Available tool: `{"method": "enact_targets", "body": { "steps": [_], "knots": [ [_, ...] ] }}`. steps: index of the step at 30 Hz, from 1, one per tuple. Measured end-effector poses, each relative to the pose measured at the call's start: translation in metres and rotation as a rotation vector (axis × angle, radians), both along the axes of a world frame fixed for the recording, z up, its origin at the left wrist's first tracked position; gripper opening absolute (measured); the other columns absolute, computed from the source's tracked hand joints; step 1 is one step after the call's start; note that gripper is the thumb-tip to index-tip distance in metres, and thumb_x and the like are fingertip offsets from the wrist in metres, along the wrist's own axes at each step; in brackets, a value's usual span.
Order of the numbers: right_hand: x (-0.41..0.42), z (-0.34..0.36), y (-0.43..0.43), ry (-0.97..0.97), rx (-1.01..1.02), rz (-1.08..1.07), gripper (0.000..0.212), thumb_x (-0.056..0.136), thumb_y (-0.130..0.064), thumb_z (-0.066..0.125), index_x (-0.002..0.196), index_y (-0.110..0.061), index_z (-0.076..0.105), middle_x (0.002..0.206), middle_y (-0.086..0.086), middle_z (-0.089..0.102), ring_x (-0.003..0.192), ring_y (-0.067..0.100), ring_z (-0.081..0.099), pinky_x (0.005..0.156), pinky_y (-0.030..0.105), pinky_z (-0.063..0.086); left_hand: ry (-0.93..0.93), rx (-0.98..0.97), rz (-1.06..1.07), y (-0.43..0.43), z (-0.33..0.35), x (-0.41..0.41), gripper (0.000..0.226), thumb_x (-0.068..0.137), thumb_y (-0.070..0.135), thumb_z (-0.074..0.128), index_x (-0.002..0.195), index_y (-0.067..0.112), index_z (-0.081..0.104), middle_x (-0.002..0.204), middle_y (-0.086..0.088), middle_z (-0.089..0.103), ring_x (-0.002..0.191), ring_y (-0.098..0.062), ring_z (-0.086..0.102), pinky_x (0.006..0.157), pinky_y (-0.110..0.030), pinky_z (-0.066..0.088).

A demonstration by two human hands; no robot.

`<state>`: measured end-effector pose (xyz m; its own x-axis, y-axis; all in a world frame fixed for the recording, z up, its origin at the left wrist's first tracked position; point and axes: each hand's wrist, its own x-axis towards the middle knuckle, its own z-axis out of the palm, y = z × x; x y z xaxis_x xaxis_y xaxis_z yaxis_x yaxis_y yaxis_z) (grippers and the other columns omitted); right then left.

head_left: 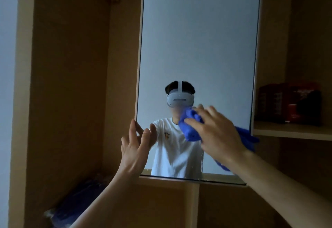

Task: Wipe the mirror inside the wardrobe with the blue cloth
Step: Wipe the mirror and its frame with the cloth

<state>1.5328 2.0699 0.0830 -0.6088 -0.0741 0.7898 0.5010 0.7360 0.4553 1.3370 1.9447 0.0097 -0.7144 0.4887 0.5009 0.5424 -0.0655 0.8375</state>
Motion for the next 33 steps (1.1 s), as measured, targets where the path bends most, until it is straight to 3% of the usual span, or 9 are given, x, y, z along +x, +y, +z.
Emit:
{"method": "enact_targets", "body": {
  "steps": [4,8,11,14,19,22,28,30,33],
  "knots": [
    [0.011,-0.037,0.006,-0.169,0.07,0.06,0.059,0.065,-0.003,0.079,0.12,-0.02,0.069,0.126,0.012,0.065,0.101,0.031,0.06,0.084,0.046,0.053,-0.003,-0.023,0.021,0.001,0.0,0.002,0.07,0.102,0.063,0.035,0.159,0.046,-0.003,0.15,-0.008,0.026,0.139,-0.035,0.033,0.115,-0.058,0.034],
    [0.023,0.008,0.016,-0.015,0.031,0.015,0.056,0.061,0.001,0.075,0.113,-0.019,0.071,0.119,0.011,0.066,0.096,0.033,0.059,0.078,0.045,0.052,0.045,-0.062,0.032,0.0,0.002,0.004,0.067,0.103,0.06,0.034,0.161,0.036,0.008,0.159,-0.002,0.019,0.143,-0.029,0.024,0.117,-0.052,0.03],
    [0.037,0.048,0.03,0.118,-0.036,0.026,0.048,0.062,0.006,0.068,0.106,-0.014,0.07,0.105,0.013,0.065,0.088,0.036,0.052,0.07,0.048,0.049,0.018,-0.038,0.05,0.001,0.002,0.006,0.068,0.102,0.062,0.034,0.16,0.041,0.006,0.159,-0.004,0.02,0.144,-0.031,0.027,0.117,-0.053,0.031],
    [0.039,0.032,0.033,0.106,0.016,0.007,0.055,0.062,0.005,0.073,0.113,-0.015,0.069,0.113,0.013,0.065,0.092,0.034,0.052,0.073,0.046,0.052,-0.004,-0.004,0.069,0.001,0.001,0.01,0.07,0.101,0.063,0.035,0.159,0.045,0.002,0.157,-0.009,0.024,0.144,-0.035,0.032,0.114,-0.053,0.034],
    [0.042,-0.029,0.036,-0.128,0.099,0.06,0.069,0.054,0.0,0.08,0.118,-0.022,0.069,0.126,0.01,0.065,0.097,0.031,0.058,0.08,0.045,0.053,0.002,0.037,0.07,0.001,-0.003,0.011,0.067,0.102,0.063,0.035,0.159,0.046,0.004,0.158,-0.006,0.022,0.142,-0.035,0.035,0.109,-0.051,0.037],
    [0.048,-0.005,0.044,-0.052,0.047,0.056,0.071,0.053,-0.001,0.083,0.118,-0.026,0.067,0.125,0.007,0.063,0.096,0.027,0.055,0.078,0.043,0.052,0.013,0.027,0.077,0.002,-0.004,0.013,0.069,0.101,0.063,0.035,0.159,0.044,0.003,0.161,-0.006,0.019,0.144,-0.035,0.033,0.112,-0.054,0.035],
    [0.056,0.045,0.063,0.092,-0.046,0.116,0.033,0.069,0.001,0.062,0.097,-0.015,0.068,0.097,0.01,0.063,0.084,0.034,0.049,0.07,0.05,0.047,0.028,0.028,0.085,0.003,-0.007,0.015,0.072,0.101,0.066,0.035,0.16,0.043,0.001,0.162,-0.006,0.016,0.146,-0.034,0.029,0.113,-0.057,0.033],
    [0.056,0.02,0.06,0.107,-0.005,0.075,0.051,0.061,0.002,0.075,0.108,-0.018,0.069,0.106,0.01,0.063,0.088,0.029,0.045,0.069,0.044,0.049,0.041,0.03,0.086,0.004,-0.011,0.015,0.076,0.098,0.069,0.035,0.16,0.043,0.0,0.163,-0.006,0.016,0.147,-0.034,0.027,0.115,-0.058,0.032],
    [0.059,-0.03,0.056,-0.038,0.007,0.069,0.074,0.053,-0.002,0.085,0.121,-0.024,0.067,0.128,0.008,0.062,0.097,0.025,0.045,0.075,0.044,0.052,0.051,0.023,0.094,0.005,-0.013,0.017,0.084,0.09,0.073,0.032,0.16,0.041,-0.001,0.161,-0.006,0.018,0.147,-0.033,0.027,0.115,-0.057,0.032]
  ]
}}
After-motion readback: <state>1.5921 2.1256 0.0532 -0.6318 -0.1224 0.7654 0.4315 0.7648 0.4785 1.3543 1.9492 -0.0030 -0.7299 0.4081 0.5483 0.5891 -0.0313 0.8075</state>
